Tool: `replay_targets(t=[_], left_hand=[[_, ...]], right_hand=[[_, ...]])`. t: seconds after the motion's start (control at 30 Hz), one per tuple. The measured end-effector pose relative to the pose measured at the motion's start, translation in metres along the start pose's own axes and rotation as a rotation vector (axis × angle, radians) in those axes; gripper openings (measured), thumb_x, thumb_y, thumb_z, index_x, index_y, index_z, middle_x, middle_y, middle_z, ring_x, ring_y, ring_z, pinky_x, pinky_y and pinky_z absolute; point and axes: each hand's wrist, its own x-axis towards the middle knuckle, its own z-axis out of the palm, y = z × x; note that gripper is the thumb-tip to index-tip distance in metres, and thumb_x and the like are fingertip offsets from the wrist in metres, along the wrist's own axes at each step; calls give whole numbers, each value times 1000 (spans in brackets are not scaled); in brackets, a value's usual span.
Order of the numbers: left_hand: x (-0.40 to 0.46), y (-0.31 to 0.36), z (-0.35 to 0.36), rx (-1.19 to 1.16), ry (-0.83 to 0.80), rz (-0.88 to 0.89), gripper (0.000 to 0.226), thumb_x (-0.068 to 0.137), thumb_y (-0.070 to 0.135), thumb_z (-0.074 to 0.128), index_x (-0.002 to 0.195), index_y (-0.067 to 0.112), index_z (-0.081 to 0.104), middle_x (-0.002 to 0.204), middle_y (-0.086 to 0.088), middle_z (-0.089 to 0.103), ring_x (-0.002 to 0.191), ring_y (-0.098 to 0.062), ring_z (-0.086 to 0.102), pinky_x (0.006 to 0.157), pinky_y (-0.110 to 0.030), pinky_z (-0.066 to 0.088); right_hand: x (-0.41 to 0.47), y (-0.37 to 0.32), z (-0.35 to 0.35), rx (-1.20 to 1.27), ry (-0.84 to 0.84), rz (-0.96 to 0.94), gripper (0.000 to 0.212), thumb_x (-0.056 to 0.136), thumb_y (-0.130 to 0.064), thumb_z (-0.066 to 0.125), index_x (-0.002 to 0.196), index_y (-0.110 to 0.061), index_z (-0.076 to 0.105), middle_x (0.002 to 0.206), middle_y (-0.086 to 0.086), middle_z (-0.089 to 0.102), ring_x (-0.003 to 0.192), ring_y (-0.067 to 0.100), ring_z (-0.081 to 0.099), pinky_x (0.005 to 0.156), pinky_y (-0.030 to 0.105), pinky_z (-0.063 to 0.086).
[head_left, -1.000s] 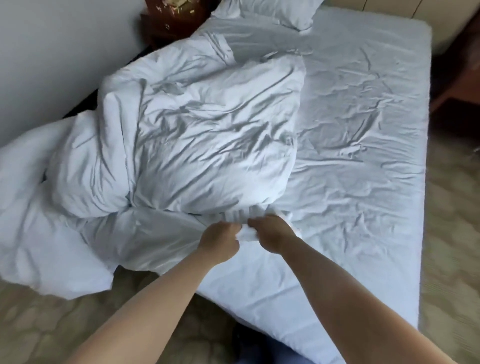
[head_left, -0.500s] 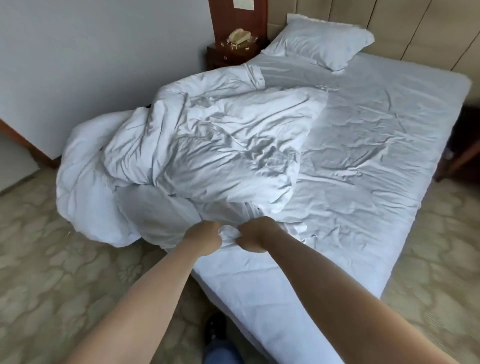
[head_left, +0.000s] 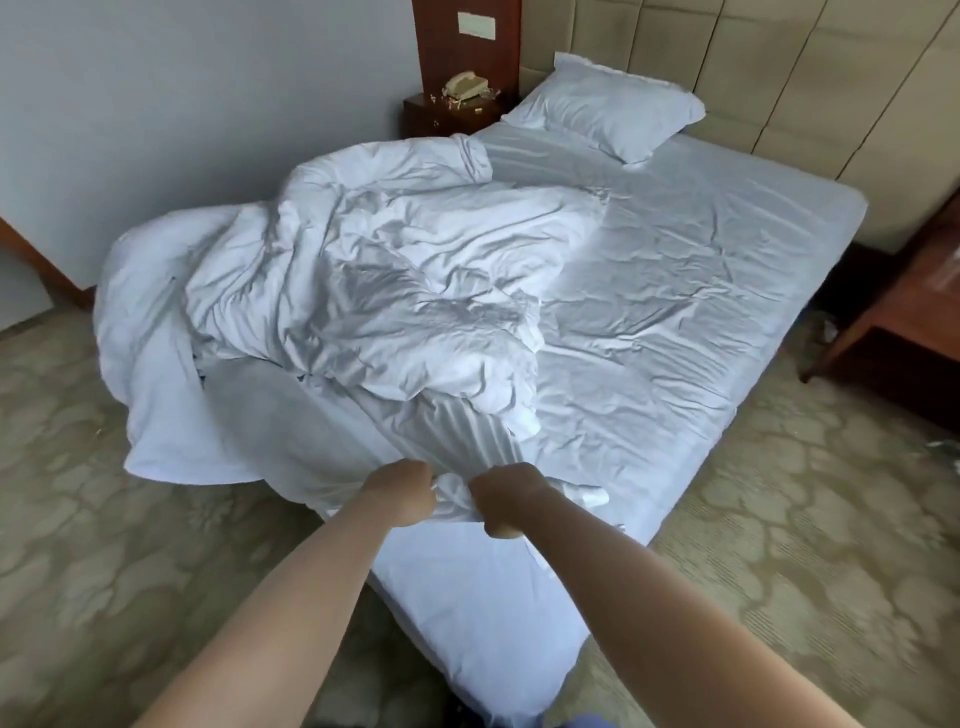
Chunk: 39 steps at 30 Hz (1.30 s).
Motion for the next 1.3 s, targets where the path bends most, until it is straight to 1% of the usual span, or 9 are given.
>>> replay_targets(t=[0.2, 0.43, 0.77, 0.87, 0.93, 1.03, 1.13, 1.2, 1.3], left_hand=[[-37, 40, 22, -24, 3, -55, 41, 95, 37, 48, 124, 9, 56, 124, -10, 59, 112, -28, 57, 90, -32, 45], [-90, 132, 30, -53, 129, -227, 34, 95, 30, 45, 121, 12, 59, 124, -9, 60, 113, -28, 57, 89, -33, 44], [-181, 271, 65, -91, 19, -271, 29, 95, 20, 43, 114, 6, 61, 121, -13, 60, 111, -30, 57, 87, -33, 45], [-208, 288, 74, -104, 10, -258, 27, 95, 16, 41, 106, 3, 61, 116, -14, 61, 107, -31, 57, 83, -33, 44], [-230, 297, 85, -114, -5, -250, 27, 95, 16, 39, 105, 1, 60, 115, -14, 61, 106, -30, 58, 81, -32, 43], [-267, 303, 106, -146, -62, -243, 24, 94, 12, 40, 97, -2, 59, 117, -19, 60, 94, -29, 57, 71, -31, 44], [-293, 301, 125, -220, -64, -256, 26, 93, 8, 42, 105, -8, 58, 117, -23, 59, 79, -19, 44, 54, -23, 30], [-304, 302, 138, -245, -51, -258, 30, 93, 7, 41, 113, -7, 58, 118, -22, 59, 83, -20, 49, 64, -25, 33], [-312, 305, 155, -202, -48, -295, 37, 96, 8, 37, 130, 7, 52, 131, -11, 54, 109, -23, 53, 85, -26, 40]], right_hand=[[-35, 16, 18, -48, -43, -61, 33, 85, -9, 53, 118, -13, 55, 115, 7, 62, 105, 27, 62, 79, 32, 47], [-104, 71, 37, -89, 42, -189, 36, 86, -14, 53, 123, -15, 52, 120, 6, 60, 112, 26, 59, 87, 33, 48], [-242, 128, 84, 4, -116, -278, 33, 87, -11, 52, 120, -6, 54, 114, 11, 62, 105, 28, 61, 73, 29, 42], [-274, 124, 96, 39, -151, -263, 25, 84, -6, 52, 109, -4, 56, 98, 12, 61, 91, 28, 61, 68, 29, 42], [-297, 116, 106, 48, -215, -263, 7, 80, -1, 53, 86, -6, 54, 78, 8, 53, 74, 25, 56, 61, 28, 41], [-328, 95, 118, 56, -398, -242, 18, 75, -1, 60, 66, -12, 49, 66, 6, 47, 60, 22, 48, 53, 25, 37], [-345, 78, 125, 123, -557, -191, 9, 76, -9, 64, 72, -5, 57, 70, 7, 47, 57, 21, 46, 55, 25, 38], [-354, 74, 134, 114, -526, -191, 13, 78, -11, 66, 84, -3, 59, 77, 8, 49, 63, 21, 49, 57, 26, 39], [-363, 79, 151, 127, -440, -216, 43, 81, -18, 67, 119, -2, 54, 88, 5, 53, 79, 22, 58, 61, 26, 44]])
